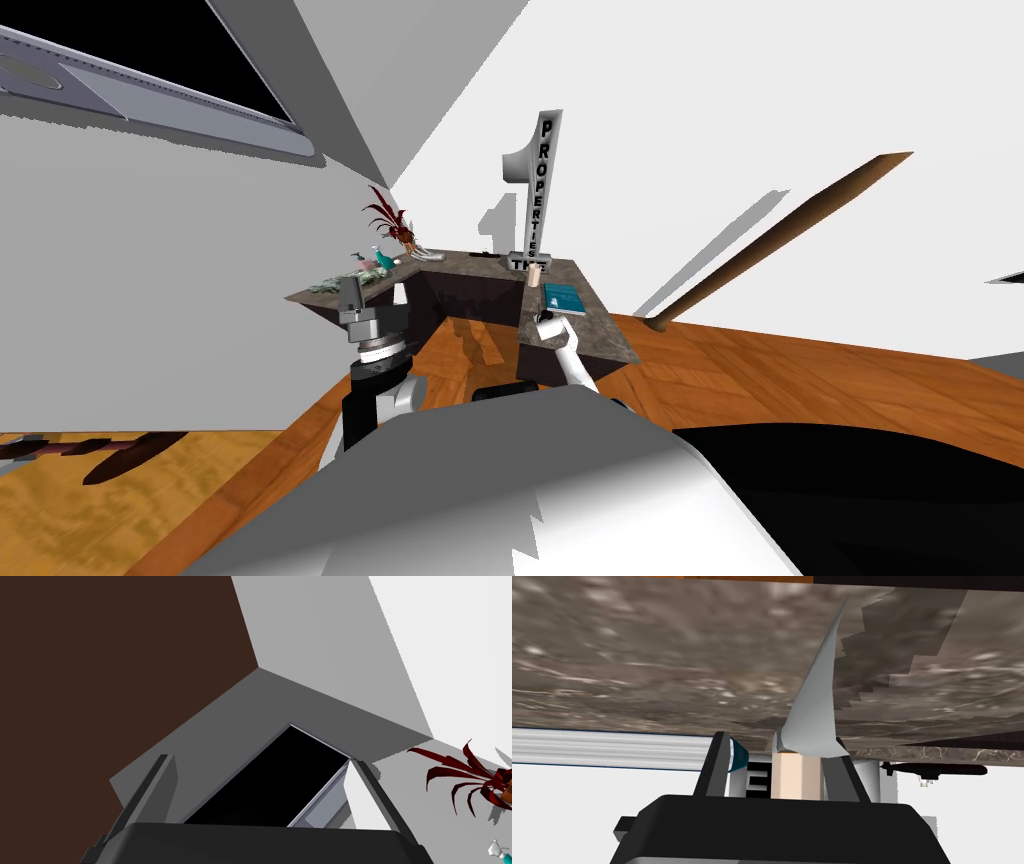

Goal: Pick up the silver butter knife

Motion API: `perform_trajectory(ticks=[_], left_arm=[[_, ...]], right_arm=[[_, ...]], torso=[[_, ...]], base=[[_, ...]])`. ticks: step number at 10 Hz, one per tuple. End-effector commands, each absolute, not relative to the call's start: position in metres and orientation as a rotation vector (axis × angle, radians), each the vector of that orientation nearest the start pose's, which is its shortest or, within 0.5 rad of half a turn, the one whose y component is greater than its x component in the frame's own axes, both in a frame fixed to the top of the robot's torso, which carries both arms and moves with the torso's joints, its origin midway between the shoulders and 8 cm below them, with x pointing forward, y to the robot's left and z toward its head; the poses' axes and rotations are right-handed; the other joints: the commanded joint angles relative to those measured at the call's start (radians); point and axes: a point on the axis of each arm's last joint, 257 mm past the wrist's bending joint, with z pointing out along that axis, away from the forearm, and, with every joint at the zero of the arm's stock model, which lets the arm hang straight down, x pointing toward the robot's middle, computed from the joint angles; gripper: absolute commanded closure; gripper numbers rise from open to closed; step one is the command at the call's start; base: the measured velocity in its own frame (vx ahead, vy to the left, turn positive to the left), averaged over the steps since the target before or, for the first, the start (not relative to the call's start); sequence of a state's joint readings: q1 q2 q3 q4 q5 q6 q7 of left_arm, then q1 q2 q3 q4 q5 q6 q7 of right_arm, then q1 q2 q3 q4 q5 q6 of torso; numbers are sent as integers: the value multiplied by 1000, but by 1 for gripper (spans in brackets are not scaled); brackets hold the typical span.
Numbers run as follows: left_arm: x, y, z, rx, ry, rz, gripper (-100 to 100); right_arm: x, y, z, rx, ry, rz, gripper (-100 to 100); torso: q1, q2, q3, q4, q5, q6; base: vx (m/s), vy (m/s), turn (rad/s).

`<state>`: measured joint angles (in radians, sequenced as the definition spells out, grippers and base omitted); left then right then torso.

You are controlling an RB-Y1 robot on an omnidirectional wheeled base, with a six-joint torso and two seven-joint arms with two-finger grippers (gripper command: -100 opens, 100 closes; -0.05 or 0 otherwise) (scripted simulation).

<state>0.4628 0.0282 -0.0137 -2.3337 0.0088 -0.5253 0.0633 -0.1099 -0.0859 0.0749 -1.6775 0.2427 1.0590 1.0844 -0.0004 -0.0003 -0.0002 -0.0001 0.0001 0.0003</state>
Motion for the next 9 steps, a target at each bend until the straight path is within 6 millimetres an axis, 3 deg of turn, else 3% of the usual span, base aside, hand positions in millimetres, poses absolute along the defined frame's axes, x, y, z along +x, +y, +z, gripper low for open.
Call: perform_trajectory(ticks=[1,4,5,6,8,9], left_arm=[[330,265,64,-575,537,-1421,0],[330,265,64,-575,537,-1421,0],[330,265,64,-575,537,-1421,0],[330,265,64,-575,537,-1421,0],[330,265,64,-575,537,-1421,0],[330,265,64,-575,537,-1421,0]], right_arm=[[489,-265,-351,361,2332,-143,100],[489,-265,-351,360,2332,-142,100],[489,-265,-351,360,2332,-142,0],[489,-262,-342,356,2333,-141,100],[489,-263,-341,355,2330,-139,100],[489,-263,-340,354,2332,-140,0]], torso=[[0,0,0,0,0,0],[0,0,0,0,0,0],[-1,0,0,0,0,0],[-1,0,0,0,0,0],[0,3,2,0,0,1],[0,2,1,0,0,1]], base=[[0,0,0],[0,0,0],[0,0,0],[-29,6,-30],[-33,11,-18],[0,0,0]])
